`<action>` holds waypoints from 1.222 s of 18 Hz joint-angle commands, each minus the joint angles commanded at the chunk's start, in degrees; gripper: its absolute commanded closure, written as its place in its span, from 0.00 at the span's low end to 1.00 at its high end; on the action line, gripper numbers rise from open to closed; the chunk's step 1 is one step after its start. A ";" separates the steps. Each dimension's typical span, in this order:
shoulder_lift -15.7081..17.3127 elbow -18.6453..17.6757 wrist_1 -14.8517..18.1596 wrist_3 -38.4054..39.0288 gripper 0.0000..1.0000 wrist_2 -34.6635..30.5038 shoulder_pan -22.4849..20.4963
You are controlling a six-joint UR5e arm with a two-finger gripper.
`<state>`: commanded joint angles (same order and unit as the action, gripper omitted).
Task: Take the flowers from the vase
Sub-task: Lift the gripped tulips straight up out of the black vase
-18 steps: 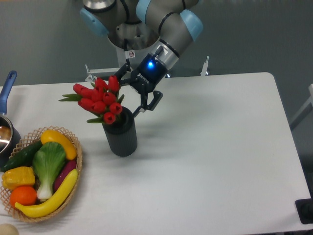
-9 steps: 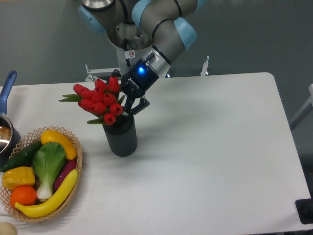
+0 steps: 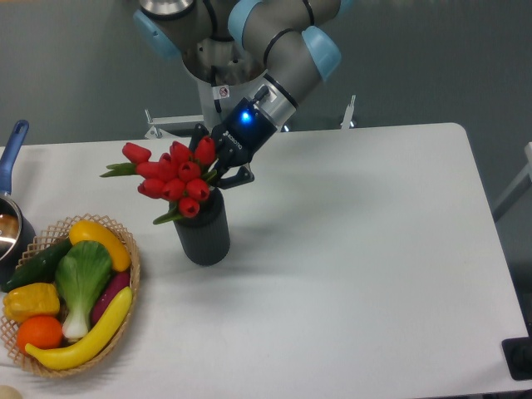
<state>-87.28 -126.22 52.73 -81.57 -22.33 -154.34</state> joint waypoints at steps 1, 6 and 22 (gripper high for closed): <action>0.09 0.88 0.00 1.40 1.00 0.79 0.09; 0.18 5.45 0.00 9.05 1.00 3.43 0.26; 6.76 9.41 0.44 20.66 1.00 5.72 -0.62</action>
<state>-80.51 -116.81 53.17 -60.91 -16.61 -154.95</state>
